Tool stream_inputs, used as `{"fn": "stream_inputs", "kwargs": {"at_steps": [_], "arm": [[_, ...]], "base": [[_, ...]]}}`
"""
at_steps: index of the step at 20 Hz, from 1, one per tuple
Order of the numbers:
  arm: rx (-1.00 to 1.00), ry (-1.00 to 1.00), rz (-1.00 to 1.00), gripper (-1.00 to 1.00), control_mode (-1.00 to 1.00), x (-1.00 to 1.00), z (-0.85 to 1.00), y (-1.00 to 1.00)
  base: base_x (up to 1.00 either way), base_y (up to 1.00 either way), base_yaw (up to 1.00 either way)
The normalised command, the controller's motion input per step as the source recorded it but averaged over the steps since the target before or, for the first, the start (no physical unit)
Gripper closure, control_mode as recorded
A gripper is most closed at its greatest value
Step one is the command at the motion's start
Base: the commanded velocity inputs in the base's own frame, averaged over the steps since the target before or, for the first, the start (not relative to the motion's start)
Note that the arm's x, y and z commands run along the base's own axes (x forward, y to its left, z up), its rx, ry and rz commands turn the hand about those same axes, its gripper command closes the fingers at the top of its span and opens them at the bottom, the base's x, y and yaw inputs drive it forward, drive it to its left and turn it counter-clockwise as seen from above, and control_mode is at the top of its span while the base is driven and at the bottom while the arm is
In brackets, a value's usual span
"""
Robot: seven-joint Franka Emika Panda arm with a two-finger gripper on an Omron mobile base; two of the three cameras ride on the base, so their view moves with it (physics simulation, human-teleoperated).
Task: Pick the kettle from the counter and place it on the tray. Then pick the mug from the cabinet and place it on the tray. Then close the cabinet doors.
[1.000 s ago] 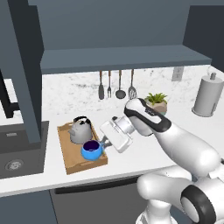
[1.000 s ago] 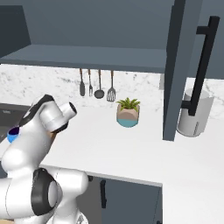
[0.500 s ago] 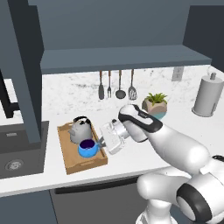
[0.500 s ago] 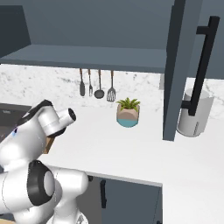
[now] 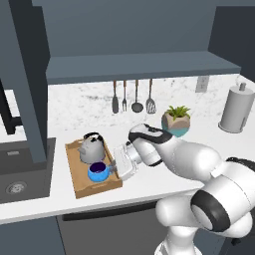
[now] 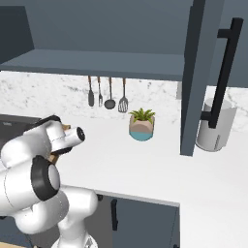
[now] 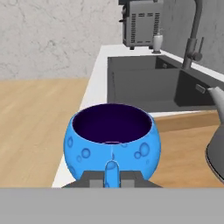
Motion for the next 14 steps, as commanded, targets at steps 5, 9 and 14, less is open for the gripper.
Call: {"fn": "stream_inputs", "kwargs": {"at_steps": [5, 9, 14], "arm": [[0.00, 0.00, 0.00, 1.00, -1.00, 0.35, -0.24, 0.17], [0.00, 0.00, 0.00, 1.00, -1.00, 0.29, -0.31, 0.23], [0.00, 0.00, 0.00, 1.00, -1.00, 0.17, -0.26, 0.07]], "base": [[0.00, 0.00, 0.00], [0.00, 0.00, 0.00], [0.00, 0.00, 0.00]]}}
